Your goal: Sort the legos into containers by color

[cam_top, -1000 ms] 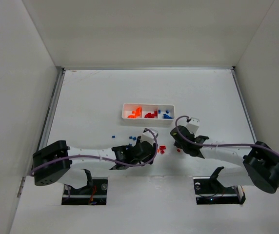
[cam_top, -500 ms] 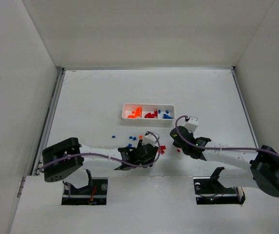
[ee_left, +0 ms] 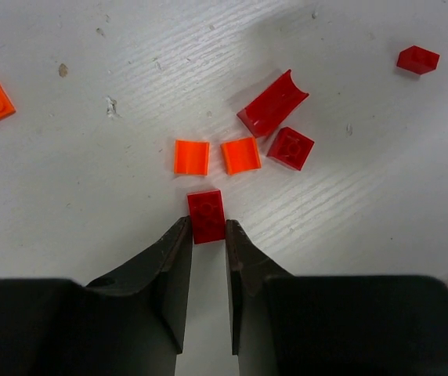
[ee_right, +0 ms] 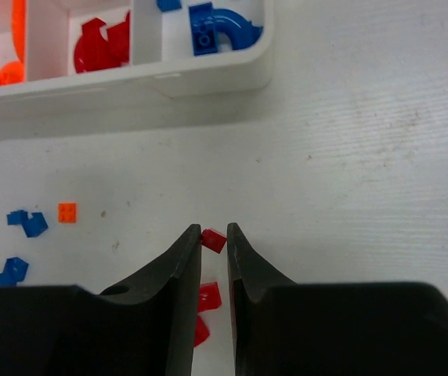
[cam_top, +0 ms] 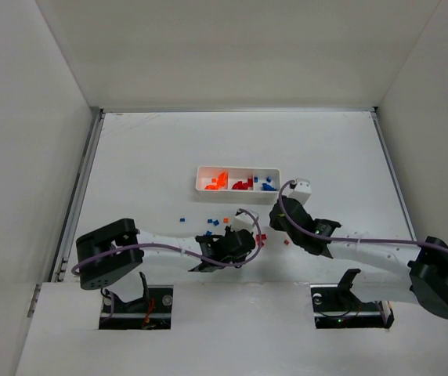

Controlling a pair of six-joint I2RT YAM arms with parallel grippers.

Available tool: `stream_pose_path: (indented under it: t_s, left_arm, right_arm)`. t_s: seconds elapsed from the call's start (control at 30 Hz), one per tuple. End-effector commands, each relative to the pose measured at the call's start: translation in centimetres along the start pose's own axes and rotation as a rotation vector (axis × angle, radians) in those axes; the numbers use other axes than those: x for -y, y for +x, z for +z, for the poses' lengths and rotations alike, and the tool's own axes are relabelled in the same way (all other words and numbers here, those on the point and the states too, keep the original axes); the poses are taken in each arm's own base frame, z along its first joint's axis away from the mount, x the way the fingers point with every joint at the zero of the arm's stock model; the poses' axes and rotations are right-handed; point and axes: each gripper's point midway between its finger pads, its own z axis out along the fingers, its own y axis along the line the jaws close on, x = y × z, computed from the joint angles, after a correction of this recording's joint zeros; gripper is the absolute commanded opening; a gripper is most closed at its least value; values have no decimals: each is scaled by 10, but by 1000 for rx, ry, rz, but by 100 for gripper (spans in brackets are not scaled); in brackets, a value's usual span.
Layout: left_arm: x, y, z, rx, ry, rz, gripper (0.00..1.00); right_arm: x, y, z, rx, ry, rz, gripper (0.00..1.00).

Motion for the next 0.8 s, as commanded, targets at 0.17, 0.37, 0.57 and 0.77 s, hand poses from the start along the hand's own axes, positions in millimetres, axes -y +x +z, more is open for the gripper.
stream_pose_path:
  t_s: [0.17, 0.37, 0.57, 0.77]
  left_arm:
    - [-36, -32, -30, 152, -58, -109, 13]
    - [-60, -52, -45, 234, -68, -232, 13]
    - [-70, -70, -55, 292, -69, -294, 13]
    - [-77, -94, -60, 343, -76, -327, 14]
  right_arm:
    - [-78, -77, 12, 120, -199, 22, 24]
    - [-104, -92, 57, 110, -227, 9, 24]
    - [-117, -101, 93, 103, -199, -30, 24]
    - [-120, -104, 101, 106, -199, -22, 51]
